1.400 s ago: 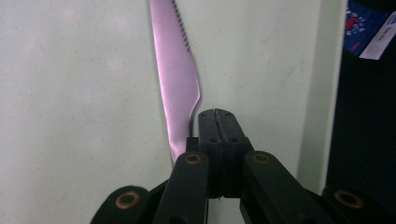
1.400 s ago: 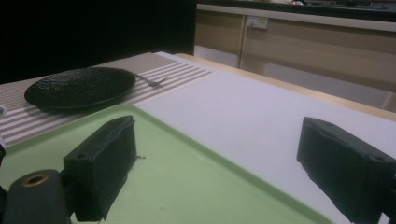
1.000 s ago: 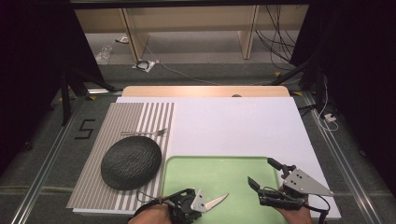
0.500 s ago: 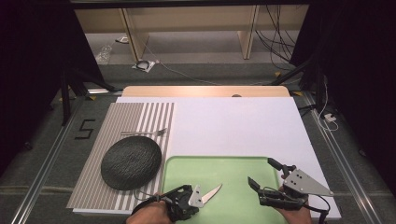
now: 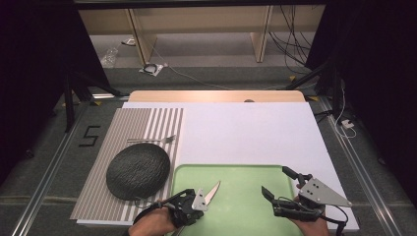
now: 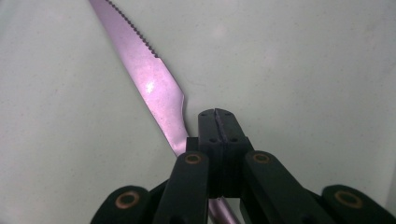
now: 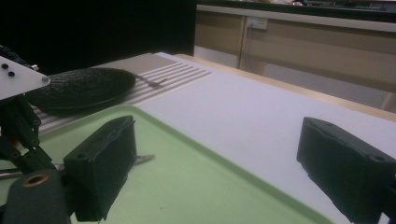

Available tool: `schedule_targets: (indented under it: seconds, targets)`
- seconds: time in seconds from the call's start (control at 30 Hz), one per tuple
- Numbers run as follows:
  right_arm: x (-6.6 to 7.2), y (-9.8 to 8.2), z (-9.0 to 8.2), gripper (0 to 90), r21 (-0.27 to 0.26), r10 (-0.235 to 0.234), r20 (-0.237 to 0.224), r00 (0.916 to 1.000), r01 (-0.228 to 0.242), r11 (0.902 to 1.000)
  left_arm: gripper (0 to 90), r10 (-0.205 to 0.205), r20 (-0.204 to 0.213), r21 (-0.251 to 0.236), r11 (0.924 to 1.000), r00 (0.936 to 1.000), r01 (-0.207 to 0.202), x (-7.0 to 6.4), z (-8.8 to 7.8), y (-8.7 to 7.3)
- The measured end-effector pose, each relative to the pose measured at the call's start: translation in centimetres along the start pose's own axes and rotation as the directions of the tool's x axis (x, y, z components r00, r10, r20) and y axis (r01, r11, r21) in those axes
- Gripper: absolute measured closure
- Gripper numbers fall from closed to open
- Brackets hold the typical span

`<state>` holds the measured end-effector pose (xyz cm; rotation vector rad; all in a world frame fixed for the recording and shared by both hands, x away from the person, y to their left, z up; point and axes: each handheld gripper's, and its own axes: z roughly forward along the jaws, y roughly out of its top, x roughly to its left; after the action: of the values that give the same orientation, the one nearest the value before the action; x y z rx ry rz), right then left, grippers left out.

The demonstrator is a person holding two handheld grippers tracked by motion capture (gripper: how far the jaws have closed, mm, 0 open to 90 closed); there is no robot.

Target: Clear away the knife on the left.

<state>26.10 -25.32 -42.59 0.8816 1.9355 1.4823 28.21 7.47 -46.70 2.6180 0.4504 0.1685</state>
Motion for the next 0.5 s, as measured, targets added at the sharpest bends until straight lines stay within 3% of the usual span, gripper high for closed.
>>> schedule_targets:
  seconds: [0.5]
  targets:
    - [0.0,0.0,-0.1,12.7,0.005,-0.004,0.0,1.0,0.004,1.0,89.7,-0.041,-0.039,0.003,0.9992,0.9984,0.041,1.1,-0.6,-1.3]
